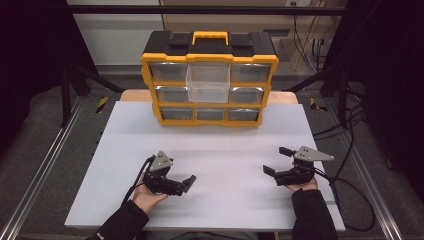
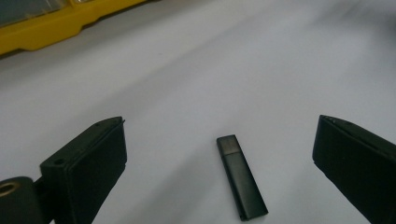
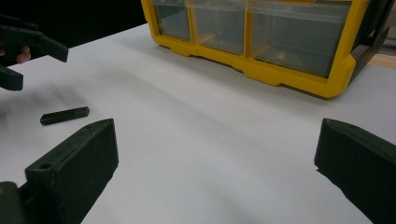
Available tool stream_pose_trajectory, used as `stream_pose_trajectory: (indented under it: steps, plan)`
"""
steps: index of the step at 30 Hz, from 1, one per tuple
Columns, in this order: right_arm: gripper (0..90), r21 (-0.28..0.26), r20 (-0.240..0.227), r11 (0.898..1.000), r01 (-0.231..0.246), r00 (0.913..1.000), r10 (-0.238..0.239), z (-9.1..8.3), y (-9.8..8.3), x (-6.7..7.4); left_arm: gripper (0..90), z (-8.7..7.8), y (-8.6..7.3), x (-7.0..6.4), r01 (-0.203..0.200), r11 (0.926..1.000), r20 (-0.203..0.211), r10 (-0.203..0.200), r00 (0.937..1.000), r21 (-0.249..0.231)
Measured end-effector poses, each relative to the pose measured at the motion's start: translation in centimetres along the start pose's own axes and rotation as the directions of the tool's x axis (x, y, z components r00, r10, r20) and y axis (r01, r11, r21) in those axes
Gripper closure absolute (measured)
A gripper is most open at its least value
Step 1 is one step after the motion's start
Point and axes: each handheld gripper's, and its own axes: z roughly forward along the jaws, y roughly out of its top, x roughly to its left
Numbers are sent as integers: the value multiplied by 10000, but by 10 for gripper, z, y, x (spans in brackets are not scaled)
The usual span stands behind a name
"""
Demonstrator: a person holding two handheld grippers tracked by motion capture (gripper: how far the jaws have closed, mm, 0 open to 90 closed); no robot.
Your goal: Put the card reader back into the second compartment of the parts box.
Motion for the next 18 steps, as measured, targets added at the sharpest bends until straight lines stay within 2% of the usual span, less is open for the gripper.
stream_pose_trajectory:
  steps: [6,15,18]
  plan:
    - [1,6,3,10000,28,10000,-28,0,0,0,51,6,-6,-6,56,9987,99,-61,9999,514]
    - [1,32,-22,10000,5,10000,-5,1,0,0,126,12,-10,-10,144,9947,40,-149,9999,1018]
    - [1,39,-22,10000,5,10000,-5,1,0,0,203,14,-11,-11,193,9935,96,-205,9997,1126]
